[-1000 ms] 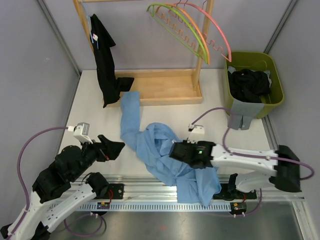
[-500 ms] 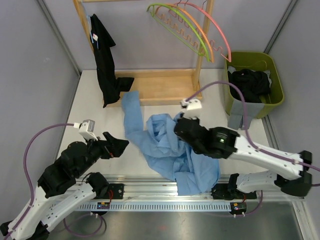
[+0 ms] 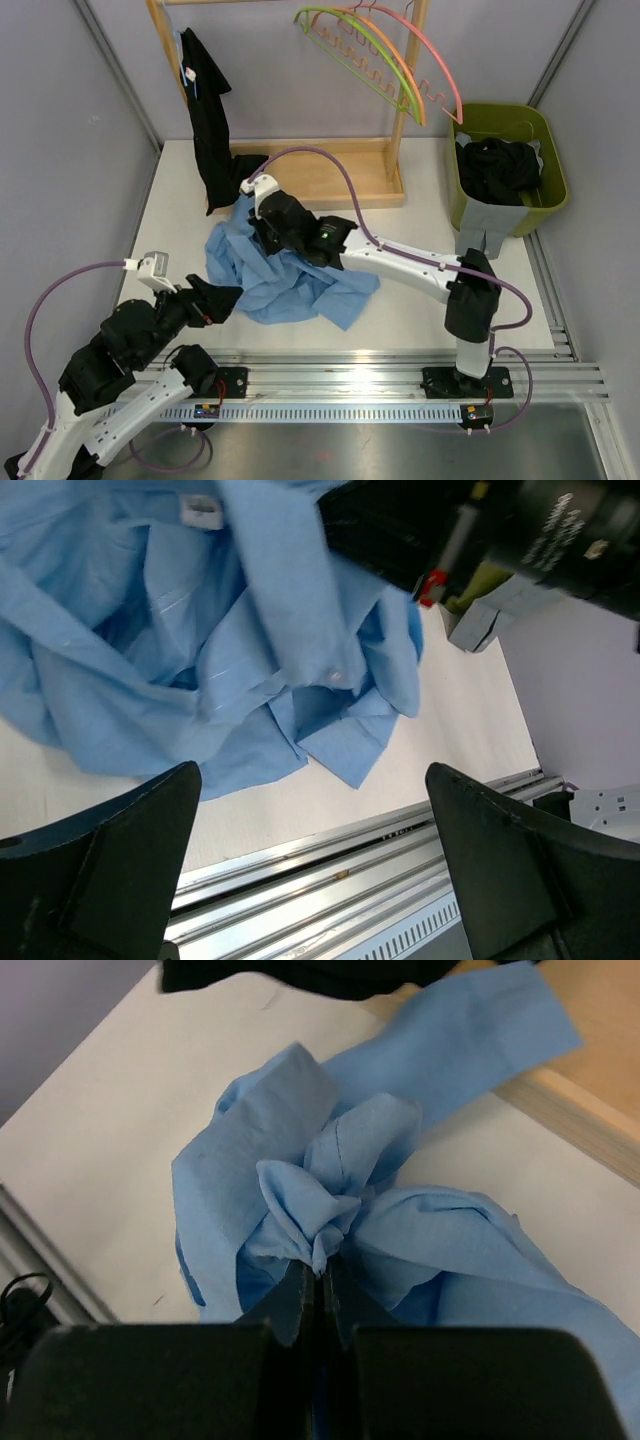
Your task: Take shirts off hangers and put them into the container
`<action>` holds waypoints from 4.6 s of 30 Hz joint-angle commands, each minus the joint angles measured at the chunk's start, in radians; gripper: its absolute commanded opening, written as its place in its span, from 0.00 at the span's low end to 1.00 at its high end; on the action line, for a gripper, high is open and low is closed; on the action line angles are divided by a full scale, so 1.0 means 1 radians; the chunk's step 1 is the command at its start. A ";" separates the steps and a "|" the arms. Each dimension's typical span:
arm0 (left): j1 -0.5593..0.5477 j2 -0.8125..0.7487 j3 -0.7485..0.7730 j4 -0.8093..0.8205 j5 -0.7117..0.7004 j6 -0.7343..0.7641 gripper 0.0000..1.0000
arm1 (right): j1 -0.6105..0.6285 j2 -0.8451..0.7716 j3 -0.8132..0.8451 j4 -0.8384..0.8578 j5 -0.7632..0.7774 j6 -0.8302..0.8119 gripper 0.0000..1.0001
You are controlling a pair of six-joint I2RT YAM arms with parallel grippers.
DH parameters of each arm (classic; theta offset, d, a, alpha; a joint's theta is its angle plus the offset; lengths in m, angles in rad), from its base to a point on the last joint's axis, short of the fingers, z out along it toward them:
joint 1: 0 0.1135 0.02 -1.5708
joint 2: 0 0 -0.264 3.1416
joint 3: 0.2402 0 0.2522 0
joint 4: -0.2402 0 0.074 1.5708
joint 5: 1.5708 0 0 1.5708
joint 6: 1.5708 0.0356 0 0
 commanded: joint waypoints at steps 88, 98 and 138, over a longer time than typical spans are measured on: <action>-0.003 0.060 0.014 0.070 0.028 -0.019 0.99 | -0.974 -0.650 -0.141 -0.430 0.394 0.150 0.00; -0.001 0.103 0.052 0.085 0.028 -0.006 0.99 | -1.172 -0.304 0.602 -0.298 0.221 0.135 0.00; -0.001 0.062 -0.092 0.073 0.072 -0.088 0.99 | -1.224 0.305 0.218 -0.342 0.262 0.363 0.07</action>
